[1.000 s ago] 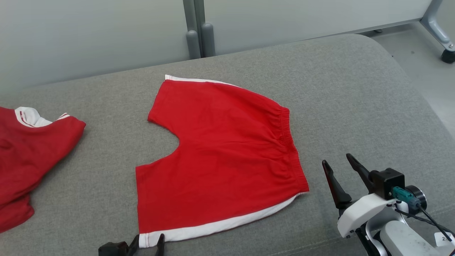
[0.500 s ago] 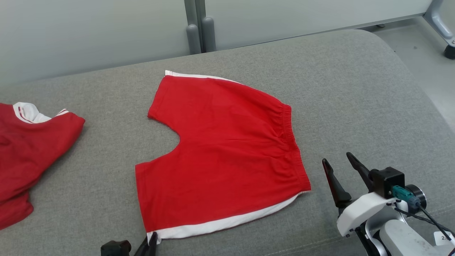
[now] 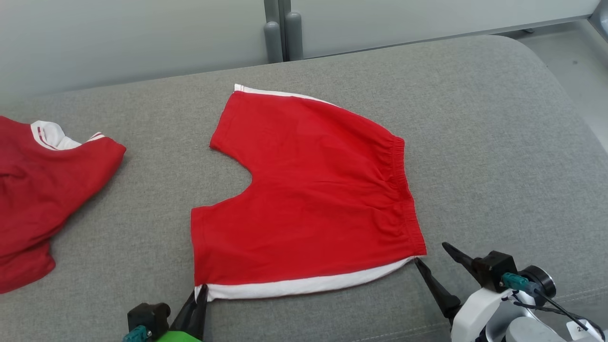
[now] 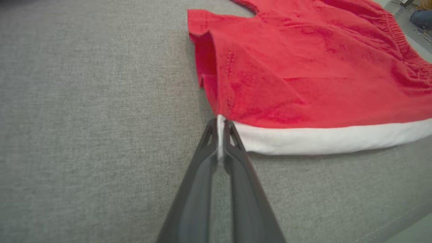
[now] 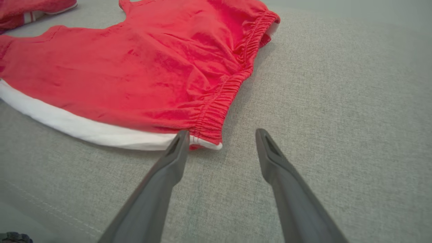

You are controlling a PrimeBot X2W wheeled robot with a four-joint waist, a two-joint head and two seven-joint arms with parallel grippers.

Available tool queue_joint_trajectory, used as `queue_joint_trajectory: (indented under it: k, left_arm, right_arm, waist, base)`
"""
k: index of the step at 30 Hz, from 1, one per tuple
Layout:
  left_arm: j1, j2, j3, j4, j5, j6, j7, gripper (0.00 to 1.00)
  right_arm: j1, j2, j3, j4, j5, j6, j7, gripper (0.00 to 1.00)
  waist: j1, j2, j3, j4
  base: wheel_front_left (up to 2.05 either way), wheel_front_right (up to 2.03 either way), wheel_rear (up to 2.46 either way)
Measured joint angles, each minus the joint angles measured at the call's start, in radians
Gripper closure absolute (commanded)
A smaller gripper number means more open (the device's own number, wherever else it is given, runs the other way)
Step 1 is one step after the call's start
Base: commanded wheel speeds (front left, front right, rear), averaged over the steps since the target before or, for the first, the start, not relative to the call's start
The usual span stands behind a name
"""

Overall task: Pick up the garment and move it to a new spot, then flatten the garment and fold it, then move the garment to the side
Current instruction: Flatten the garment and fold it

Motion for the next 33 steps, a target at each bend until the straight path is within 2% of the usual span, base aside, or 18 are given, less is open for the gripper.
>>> queue_joint_trajectory:
  k: [6, 15, 19, 21, 24, 30, 31, 32, 33]
  left_arm:
    - [-0.01, 0.0, -0.002, -0.011, 0.017, -0.001, -0.001, 1.0]
    - [-0.01, -0.001, -0.011, -0.013, 0.027, -0.002, -0.003, 1.0]
    - [-0.01, -0.002, -0.013, -0.014, 0.027, -0.002, -0.004, 1.0]
    - [-0.01, -0.002, -0.012, -0.014, 0.027, -0.002, -0.004, 1.0]
    - [-0.009, -0.002, -0.01, -0.015, 0.027, -0.002, -0.009, 1.0]
    - [-0.008, -0.002, -0.005, -0.015, 0.027, -0.002, -0.009, 1.0]
    - [-0.008, -0.002, -0.004, -0.015, 0.027, -0.002, -0.009, 1.0]
    - [-0.008, -0.002, -0.003, -0.015, 0.027, -0.002, -0.009, 1.0]
    - [-0.008, -0.002, -0.002, -0.016, 0.027, -0.002, -0.009, 1.0]
  right_arm:
    - [-0.006, 0.003, 0.048, 0.047, -0.026, 0.035, 0.01, 0.0]
    - [-0.075, -0.001, 0.094, 0.114, -0.113, 0.036, 0.01, 0.0]
    - [-0.086, 0.003, 0.11, 0.14, -0.115, 0.044, 0.009, 0.0]
    - [-0.086, 0.006, 0.115, 0.146, -0.115, 0.047, 0.009, 0.44]
    - [-0.087, 0.016, 0.12, 0.163, -0.115, 0.053, 0.009, 0.63]
    - [-0.111, 0.032, 0.127, 0.18, -0.115, 0.06, 0.006, 0.78]
    - [-0.114, 0.034, 0.129, 0.182, -0.115, 0.061, 0.002, 0.86]
    - [-0.116, 0.036, 0.131, 0.184, -0.115, 0.061, -0.001, 1.0]
    - [-0.117, 0.037, 0.133, 0.187, -0.115, 0.061, -0.002, 1.0]
  waist:
    - [0.0, 0.0, 0.001, 0.019]
    - [0.0, 0.0, -0.002, 0.046]
    - [0.0, 0.0, -0.004, 0.056]
    - [0.0, 0.0, -0.005, 0.058]
    - [0.0, 0.0, -0.007, 0.061]
    - [0.0, 0.0, -0.012, 0.062]
    - [0.0, 0.0, -0.013, 0.061]
    - [0.0, 0.0, -0.014, 0.061]
    - [0.0, 0.0, -0.015, 0.06]
  base:
    - [0.0, 0.0, 0.0]
    - [0.0, 0.0, 0.0]
    - [0.0, 0.0, 0.0]
    - [0.0, 0.0, 0.0]
    - [0.0, 0.0, 0.0]
    - [0.0, 0.0, 0.0]
    - [0.0, 0.0, 0.0]
    - [0.0, 0.0, 0.0]
    - [0.0, 0.0, 0.0]
